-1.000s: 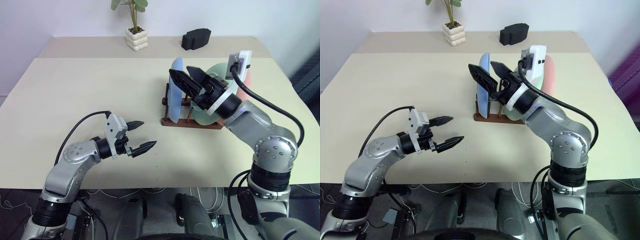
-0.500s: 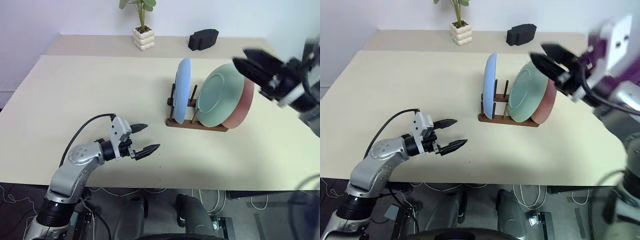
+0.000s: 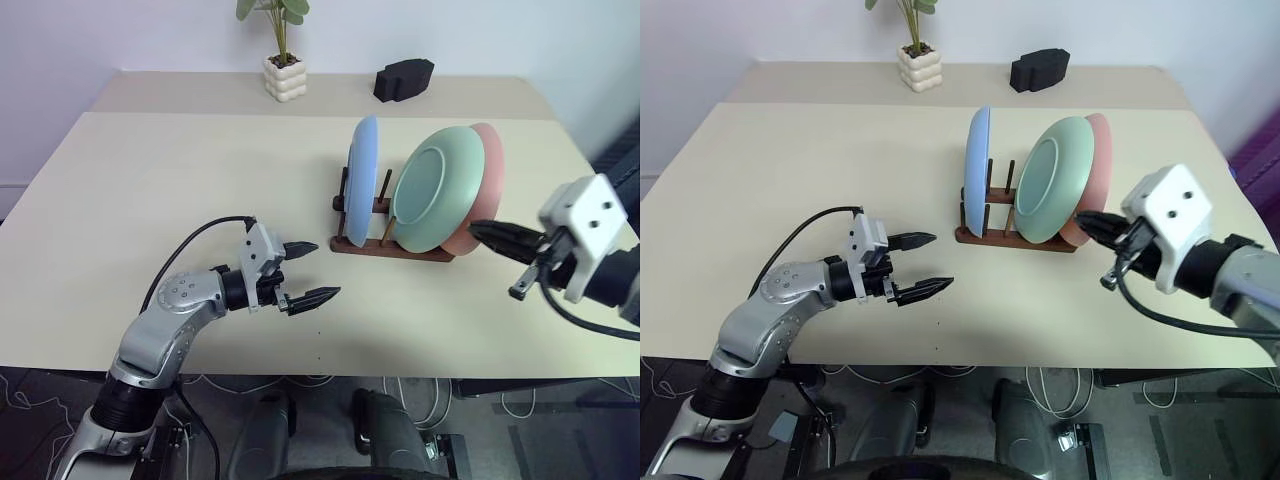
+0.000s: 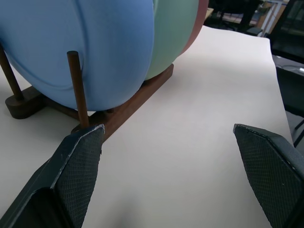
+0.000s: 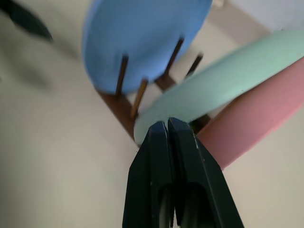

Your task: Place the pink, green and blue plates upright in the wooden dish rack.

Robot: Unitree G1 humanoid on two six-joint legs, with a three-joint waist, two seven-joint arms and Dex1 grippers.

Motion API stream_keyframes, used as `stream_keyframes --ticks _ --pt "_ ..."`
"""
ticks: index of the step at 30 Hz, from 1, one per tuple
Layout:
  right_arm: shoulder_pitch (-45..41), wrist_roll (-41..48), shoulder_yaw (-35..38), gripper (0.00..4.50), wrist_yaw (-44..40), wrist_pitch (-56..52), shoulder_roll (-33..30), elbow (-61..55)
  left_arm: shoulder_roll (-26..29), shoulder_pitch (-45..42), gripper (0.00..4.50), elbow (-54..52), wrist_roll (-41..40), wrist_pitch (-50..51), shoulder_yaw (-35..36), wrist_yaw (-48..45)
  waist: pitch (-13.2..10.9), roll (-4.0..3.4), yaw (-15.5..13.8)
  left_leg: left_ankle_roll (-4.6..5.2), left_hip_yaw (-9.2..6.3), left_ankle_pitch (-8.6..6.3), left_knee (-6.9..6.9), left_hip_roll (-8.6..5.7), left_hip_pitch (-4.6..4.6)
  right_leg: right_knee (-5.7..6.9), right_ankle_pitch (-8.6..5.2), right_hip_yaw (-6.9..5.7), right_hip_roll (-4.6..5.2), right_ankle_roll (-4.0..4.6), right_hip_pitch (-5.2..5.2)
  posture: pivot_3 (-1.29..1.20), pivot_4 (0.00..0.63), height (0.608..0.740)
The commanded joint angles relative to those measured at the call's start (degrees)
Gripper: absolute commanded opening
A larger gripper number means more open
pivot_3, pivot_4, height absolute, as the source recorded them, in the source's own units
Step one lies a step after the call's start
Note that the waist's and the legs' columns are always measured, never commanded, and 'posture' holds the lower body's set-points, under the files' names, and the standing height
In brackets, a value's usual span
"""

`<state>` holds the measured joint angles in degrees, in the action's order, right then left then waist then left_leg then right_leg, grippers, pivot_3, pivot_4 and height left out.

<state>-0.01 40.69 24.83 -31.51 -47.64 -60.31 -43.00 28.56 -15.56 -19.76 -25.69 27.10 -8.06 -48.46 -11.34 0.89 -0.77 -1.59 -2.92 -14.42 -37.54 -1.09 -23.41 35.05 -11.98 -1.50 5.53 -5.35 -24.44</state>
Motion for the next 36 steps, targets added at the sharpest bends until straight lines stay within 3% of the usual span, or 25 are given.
stream_keyframes --ticks 1,18,36 --pt "-0.8 -4.9 -3.0 0.03 0.4 2.0 -1.0 0.2 -0.1 -0.6 4.5 -2.4 -1.0 0.8 0.4 0.4 0.0 0.0 0.0 0.0 0.0 0.0 0.0 0.0 0.0 -0.01 0.0 0.0 0.0 0.0 0.0 0.0 0.15 0.74" --pt "-8.4 -14.6 -13.3 0.03 -1.3 7.3 3.6 4.9 0.5 -0.1 4.5 -6.4 -2.1 4.1 1.4 2.7 0.0 0.0 0.1 0.0 -0.02 0.0 -0.02 0.0 0.0 0.01 0.0 -0.01 -0.01 0.0 0.0 0.0 0.15 0.74" --pt "-10.2 -13.7 -12.4 0.03 -4.0 7.2 5.1 2.3 -0.2 2.1 4.5 -3.7 -0.9 -0.1 0.5 1.4 0.0 0.0 0.0 0.0 -0.02 0.0 -0.07 0.0 0.0 0.04 0.01 -0.01 -0.01 0.0 0.01 0.0 0.15 0.74"
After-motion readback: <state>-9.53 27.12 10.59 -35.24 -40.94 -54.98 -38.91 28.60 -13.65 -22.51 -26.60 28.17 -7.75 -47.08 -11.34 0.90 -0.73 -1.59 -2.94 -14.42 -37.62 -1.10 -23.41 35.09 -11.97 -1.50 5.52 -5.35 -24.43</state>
